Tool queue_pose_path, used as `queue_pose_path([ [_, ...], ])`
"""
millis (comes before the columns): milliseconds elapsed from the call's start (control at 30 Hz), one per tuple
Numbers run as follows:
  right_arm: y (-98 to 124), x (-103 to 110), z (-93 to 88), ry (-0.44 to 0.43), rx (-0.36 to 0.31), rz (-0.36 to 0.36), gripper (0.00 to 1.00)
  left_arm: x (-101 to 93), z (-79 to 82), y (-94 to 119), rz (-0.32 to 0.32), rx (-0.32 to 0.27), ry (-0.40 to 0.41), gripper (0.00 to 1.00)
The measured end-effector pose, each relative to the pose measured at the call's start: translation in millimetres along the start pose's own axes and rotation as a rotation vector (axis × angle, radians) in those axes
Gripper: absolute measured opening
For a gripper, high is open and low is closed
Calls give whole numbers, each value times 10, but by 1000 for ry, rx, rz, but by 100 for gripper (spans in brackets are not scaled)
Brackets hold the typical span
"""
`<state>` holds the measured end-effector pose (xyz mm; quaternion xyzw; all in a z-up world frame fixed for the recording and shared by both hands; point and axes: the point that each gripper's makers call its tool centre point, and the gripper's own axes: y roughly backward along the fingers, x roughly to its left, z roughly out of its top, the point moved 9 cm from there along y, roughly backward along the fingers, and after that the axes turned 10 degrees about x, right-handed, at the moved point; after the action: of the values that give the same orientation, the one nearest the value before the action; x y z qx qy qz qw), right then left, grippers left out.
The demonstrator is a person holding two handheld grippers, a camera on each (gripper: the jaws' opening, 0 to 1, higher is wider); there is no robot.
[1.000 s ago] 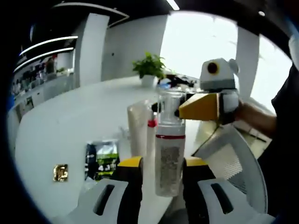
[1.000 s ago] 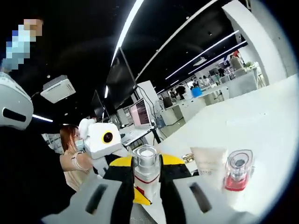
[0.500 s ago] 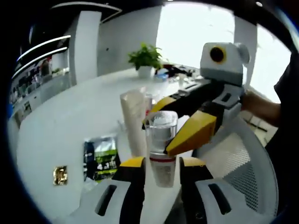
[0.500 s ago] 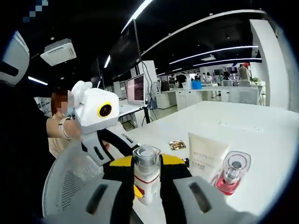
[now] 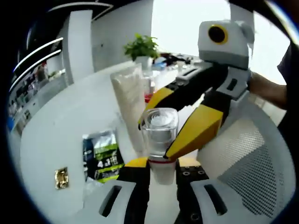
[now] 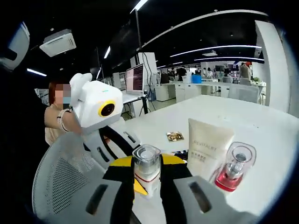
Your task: Arrange the skincare products in the storage area until every visible bottle or jar stands upright without overlapping.
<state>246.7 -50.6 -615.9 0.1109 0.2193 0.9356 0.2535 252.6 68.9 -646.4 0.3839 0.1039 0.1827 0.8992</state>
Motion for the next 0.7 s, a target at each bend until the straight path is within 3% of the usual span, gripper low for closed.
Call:
queue_pose_path([
  [133, -49, -33, -69, 12, 30, -10, 19, 30, -47, -98, -12, 6, 19, 16],
  [700, -141, -81, -206, 54, 112, -45, 19, 107, -134, -316, -6, 43, -30, 16],
])
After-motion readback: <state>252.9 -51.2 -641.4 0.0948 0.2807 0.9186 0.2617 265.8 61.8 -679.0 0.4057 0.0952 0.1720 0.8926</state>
